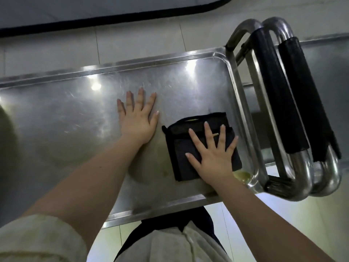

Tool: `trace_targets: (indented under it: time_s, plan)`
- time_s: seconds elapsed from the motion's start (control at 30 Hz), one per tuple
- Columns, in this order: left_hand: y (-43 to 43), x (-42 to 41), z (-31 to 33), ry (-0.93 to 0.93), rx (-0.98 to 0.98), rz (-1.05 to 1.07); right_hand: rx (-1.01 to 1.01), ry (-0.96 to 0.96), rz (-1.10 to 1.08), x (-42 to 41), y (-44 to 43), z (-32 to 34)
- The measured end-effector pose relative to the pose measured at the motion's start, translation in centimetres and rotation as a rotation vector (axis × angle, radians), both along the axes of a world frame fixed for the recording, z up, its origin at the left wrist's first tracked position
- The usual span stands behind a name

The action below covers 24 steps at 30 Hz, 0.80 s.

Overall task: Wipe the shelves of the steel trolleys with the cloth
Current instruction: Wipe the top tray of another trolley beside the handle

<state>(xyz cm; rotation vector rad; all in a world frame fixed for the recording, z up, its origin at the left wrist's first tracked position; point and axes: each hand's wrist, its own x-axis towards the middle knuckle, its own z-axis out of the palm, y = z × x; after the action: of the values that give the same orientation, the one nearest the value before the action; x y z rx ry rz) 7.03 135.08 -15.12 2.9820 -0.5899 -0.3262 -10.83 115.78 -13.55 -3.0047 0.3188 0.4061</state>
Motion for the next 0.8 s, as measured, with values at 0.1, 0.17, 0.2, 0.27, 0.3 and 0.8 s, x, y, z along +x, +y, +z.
trace_targets:
  time_s: [0.1, 0.17, 0.2, 0.27, 0.3, 0.8]
  plan:
    - [-0.1, -0.1, 0.1, 0.007, -0.010, -0.005, -0.002, -0.022, 0.053, -2.6, -0.4, -0.1]
    - [-0.1, -0.1, 0.3, 0.018, -0.027, 0.000, -0.021, -0.025, 0.050, -0.5, -1.0, -0.2]
    - [-0.1, 0.0, 0.4, 0.026, -0.034, 0.001, -0.044, -0.024, 0.033, 1.7, -1.4, -0.4]
    - [-0.1, 0.1, 0.5, 0.031, -0.035, 0.001, -0.085, -0.023, -0.033, 7.6, -2.2, -0.9]
    - [-0.2, 0.2, 0.6, 0.031, -0.029, 0.002, -0.089, -0.025, -0.065, 11.0, -2.8, -1.1]
    - [-0.2, 0.7, 0.8, 0.038, -0.036, 0.020, -0.012, -0.020, 0.004, 2.7, -0.9, -0.4]
